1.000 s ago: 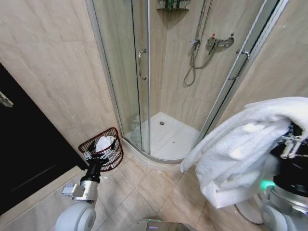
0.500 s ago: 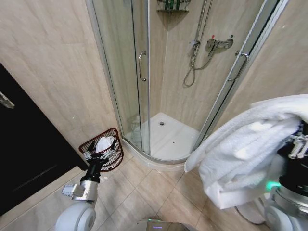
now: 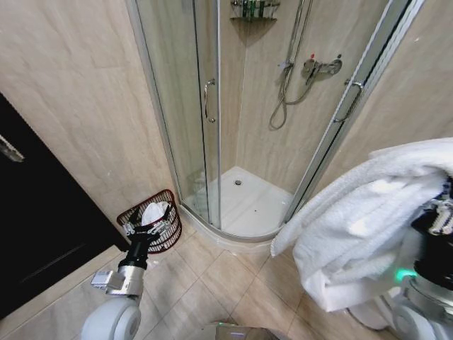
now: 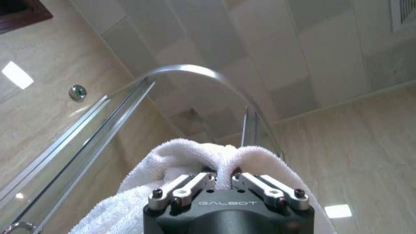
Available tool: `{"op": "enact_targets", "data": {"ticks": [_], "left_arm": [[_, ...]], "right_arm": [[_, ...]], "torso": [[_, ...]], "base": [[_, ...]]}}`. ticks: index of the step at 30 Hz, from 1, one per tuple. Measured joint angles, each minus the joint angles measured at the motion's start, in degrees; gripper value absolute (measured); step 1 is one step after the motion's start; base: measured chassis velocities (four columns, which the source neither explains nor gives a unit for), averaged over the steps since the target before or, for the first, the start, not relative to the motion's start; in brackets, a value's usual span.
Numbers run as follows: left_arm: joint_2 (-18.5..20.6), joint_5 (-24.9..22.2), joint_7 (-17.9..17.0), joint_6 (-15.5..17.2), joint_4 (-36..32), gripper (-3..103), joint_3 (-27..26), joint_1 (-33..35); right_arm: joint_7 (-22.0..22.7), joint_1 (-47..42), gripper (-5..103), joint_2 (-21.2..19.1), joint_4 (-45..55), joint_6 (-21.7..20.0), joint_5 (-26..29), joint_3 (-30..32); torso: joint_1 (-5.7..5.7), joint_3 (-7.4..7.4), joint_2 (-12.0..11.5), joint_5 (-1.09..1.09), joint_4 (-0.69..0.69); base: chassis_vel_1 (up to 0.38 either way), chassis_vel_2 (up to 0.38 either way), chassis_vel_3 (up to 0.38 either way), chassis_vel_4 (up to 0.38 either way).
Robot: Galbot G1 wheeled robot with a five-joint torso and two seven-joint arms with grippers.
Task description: Discard the used towel into the hamper.
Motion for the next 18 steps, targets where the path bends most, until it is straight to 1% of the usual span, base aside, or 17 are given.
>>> {"op": "enact_targets", "data": {"ticks": [18], "left_arm": [[0.0, 0.0, 0.0, 0.0, 0.0, 100, 0.0, 0.0]], "right_arm": [[-0.09, -0.3, 9, 0.64, 0.33, 0.03, -0.09, 0.19]], "torso": [[2.26, 2.91, 5.17, 0.0, 0.0]], "base": [[0.0, 0.0, 0.0, 0.0]]}}
